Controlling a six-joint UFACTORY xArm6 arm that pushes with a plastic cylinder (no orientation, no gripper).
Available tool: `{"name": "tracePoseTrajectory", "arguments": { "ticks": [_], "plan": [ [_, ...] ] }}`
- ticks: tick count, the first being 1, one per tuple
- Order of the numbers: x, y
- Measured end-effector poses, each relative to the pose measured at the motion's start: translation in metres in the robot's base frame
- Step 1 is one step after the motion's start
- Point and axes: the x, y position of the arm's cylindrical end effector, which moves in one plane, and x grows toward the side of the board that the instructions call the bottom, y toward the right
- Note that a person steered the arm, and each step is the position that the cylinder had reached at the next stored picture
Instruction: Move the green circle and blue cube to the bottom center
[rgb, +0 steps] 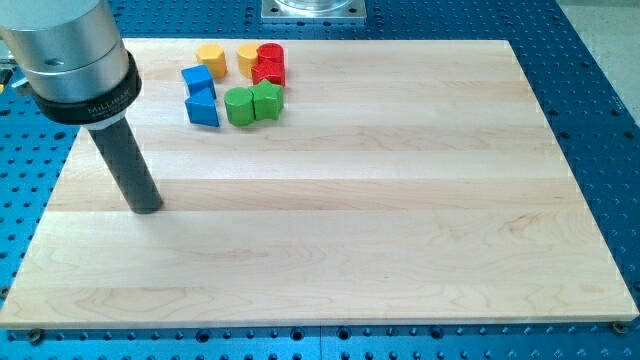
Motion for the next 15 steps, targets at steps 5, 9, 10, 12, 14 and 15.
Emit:
{"name": "tracePoseTrajectory", "arguments": {
  "ticks": [5, 9, 10, 12, 14, 15],
  "plan": [
    [-0.071, -0.018],
    [-0.187, 0.051],
    [-0.178, 0.095],
    [-0.133, 0.096],
    [-0.088, 0.074],
    [-0.016, 0.129]
  ]
}}
